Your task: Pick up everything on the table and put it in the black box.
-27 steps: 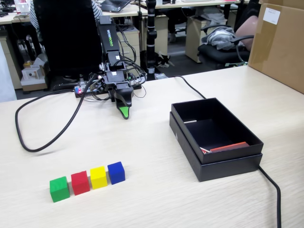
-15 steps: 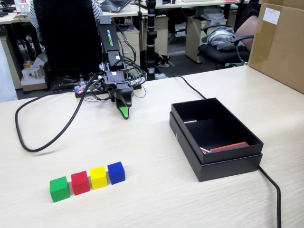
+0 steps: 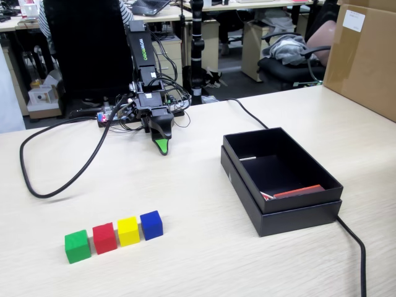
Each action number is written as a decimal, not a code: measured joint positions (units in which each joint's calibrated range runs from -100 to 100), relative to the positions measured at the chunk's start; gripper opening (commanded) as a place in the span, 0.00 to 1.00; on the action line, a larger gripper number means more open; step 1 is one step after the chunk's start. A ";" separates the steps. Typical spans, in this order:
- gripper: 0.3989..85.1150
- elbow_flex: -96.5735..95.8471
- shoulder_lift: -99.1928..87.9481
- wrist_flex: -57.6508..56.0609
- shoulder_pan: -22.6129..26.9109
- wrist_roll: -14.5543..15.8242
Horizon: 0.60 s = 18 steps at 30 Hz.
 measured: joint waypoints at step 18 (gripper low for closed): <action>0.55 0.00 -0.13 0.00 0.10 0.00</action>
